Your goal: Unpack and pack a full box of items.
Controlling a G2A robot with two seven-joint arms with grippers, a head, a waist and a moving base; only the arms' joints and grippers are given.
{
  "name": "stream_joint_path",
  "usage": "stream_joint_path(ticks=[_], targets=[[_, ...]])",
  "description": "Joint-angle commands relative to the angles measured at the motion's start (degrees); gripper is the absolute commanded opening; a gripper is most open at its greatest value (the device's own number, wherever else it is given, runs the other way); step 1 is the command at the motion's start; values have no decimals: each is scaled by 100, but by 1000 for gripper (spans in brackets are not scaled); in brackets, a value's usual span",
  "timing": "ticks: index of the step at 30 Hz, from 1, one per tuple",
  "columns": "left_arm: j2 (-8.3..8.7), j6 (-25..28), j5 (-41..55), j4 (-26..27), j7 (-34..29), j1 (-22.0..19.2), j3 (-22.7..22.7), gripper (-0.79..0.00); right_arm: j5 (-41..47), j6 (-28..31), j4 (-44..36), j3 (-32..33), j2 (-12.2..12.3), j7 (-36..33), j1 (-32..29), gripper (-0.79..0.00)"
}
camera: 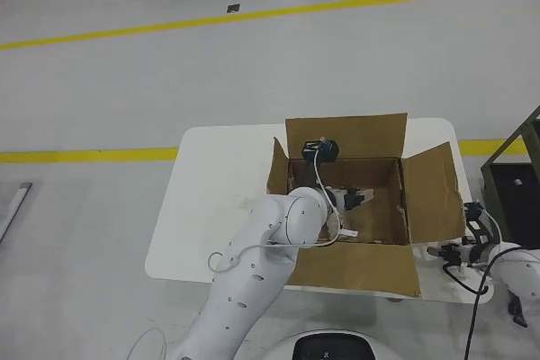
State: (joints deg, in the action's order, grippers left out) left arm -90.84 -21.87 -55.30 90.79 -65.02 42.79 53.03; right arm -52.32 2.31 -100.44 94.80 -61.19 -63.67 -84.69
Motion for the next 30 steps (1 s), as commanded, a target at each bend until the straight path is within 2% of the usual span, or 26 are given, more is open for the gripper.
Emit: stream_joint_path(ticks=[1,7,14,15,17,21,22,23,24,25,30], targets=[[0,0,0,0,0,0,0,0,-54,-6,47,-65,1,4,8,-154],[0,0,0,0,0,0,0,0,-86,-49,203,-157,7,50,76,-135],[0,0,0,0,0,0,0,0,-39,-89,440,-296,5,93,209,-219],[0,0,0,0,0,0,0,0,-29,-94,450,-303,6,92,220,-302],[0,0,0,0,0,0,0,0,-41,-96,470,-314,10,96,234,-394],[0,0,0,0,0,0,0,0,-98,-80,558,-373,17,101,285,-462],[0,0,0,0,0,0,0,0,-102,-73,582,-391,18,103,304,-505],[0,0,0,0,0,0,0,0,-110,-64,609,-409,20,93,319,-570],[0,0,0,0,0,0,0,0,-124,-55,633,-425,22,70,337,-708],[0,0,0,0,0,0,0,0,-98,-77,649,-420,23,80,351,-785],[10,100,23,47,196,117,34,0,364,-104,601,-140,40,123,341,-785]])
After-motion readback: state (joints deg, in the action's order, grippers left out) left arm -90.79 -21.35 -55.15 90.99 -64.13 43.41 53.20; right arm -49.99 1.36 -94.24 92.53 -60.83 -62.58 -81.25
